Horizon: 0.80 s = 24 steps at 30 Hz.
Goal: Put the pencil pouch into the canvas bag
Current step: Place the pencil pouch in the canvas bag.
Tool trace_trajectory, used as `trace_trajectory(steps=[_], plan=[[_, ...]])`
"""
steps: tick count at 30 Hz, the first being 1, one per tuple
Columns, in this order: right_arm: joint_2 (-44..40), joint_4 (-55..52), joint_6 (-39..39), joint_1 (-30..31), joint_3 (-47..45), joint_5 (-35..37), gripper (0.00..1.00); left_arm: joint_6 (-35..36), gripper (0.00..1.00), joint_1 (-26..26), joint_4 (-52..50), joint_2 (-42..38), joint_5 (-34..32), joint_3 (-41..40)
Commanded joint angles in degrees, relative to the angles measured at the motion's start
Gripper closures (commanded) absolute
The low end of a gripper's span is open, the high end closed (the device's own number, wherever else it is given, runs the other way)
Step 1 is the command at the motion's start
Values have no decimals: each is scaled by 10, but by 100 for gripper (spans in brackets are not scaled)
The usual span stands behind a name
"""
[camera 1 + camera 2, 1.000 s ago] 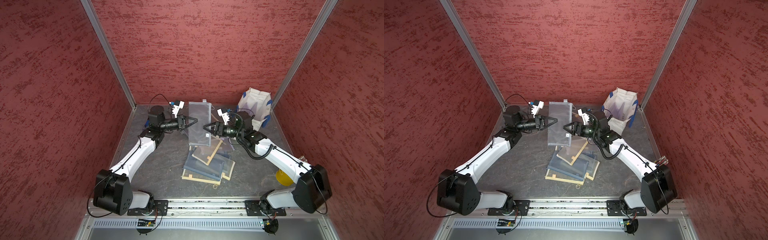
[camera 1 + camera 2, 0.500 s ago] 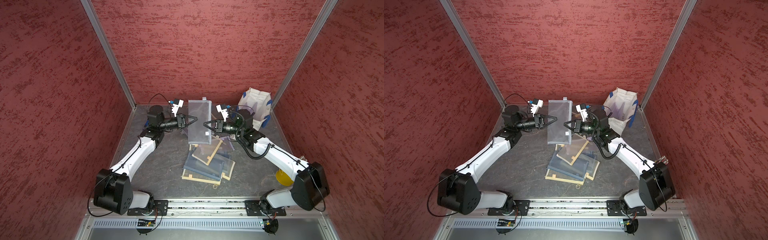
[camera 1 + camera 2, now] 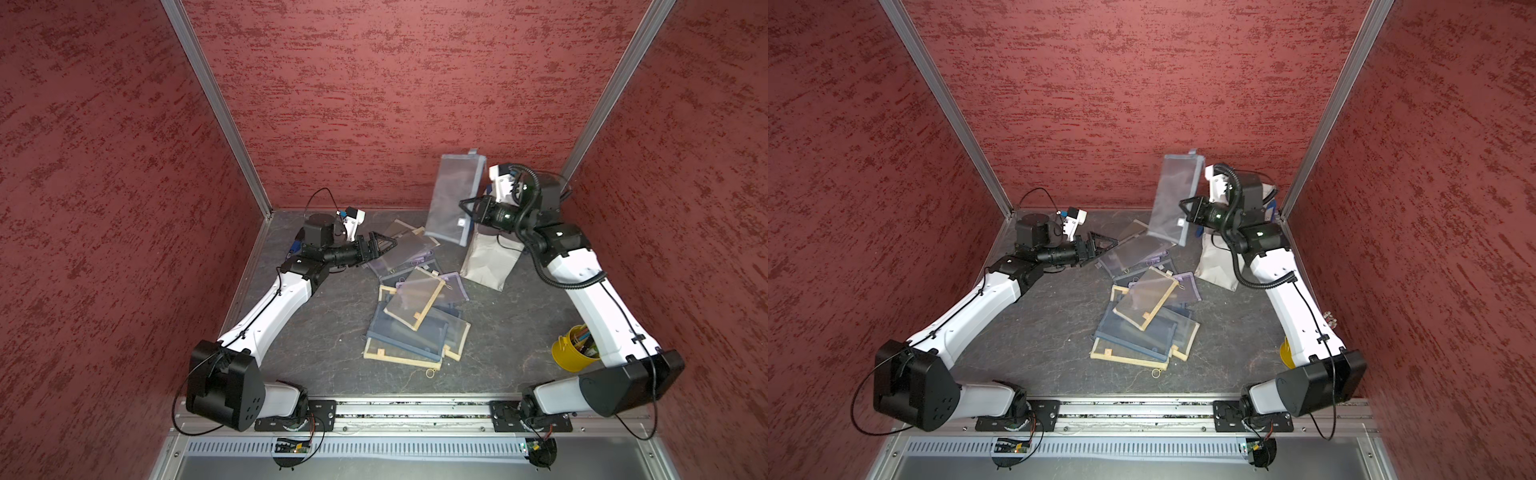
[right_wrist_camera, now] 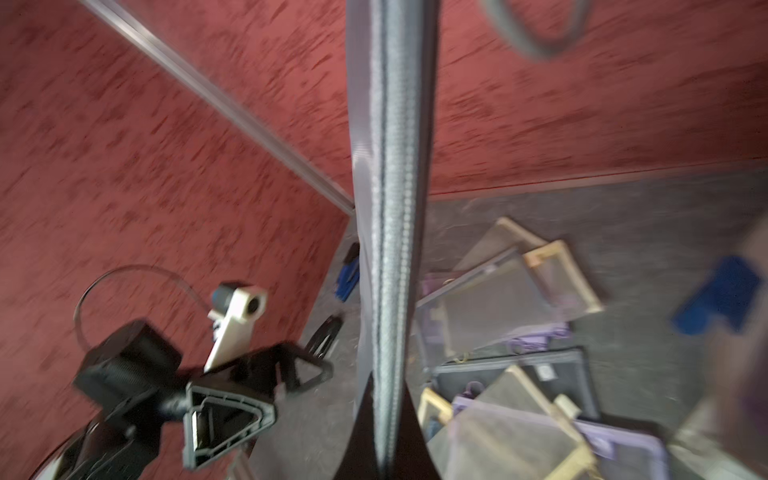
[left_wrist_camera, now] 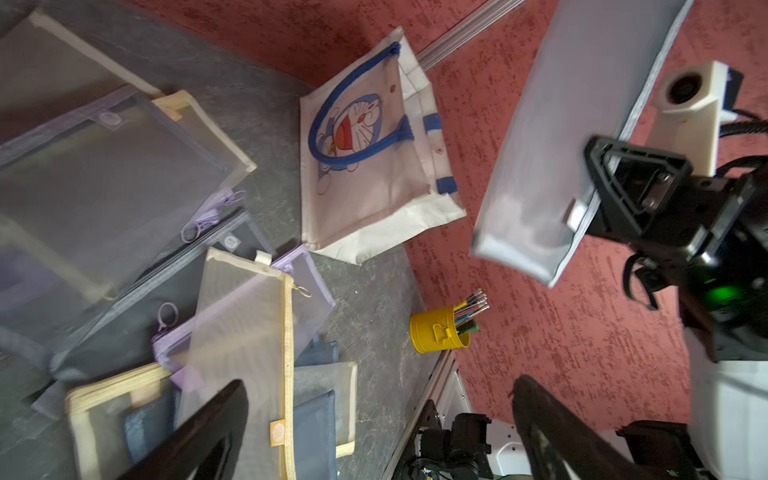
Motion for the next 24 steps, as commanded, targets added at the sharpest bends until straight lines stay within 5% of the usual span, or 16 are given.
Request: trace_trajectory(steps=[1, 6, 14, 24], plan=[[60, -185, -76, -34, 80, 109, 100, 48, 1, -26, -60, -13, -47, 8], [148, -261, -100, -71, 219, 191, 100, 46, 0, -63, -59, -5, -63, 12], [242, -320, -118, -130, 367, 220, 100, 51, 0, -126, -55, 26, -85, 30], [271, -319, -158, -159, 351, 240, 100, 46, 1, -168, -36, 60, -108, 44]])
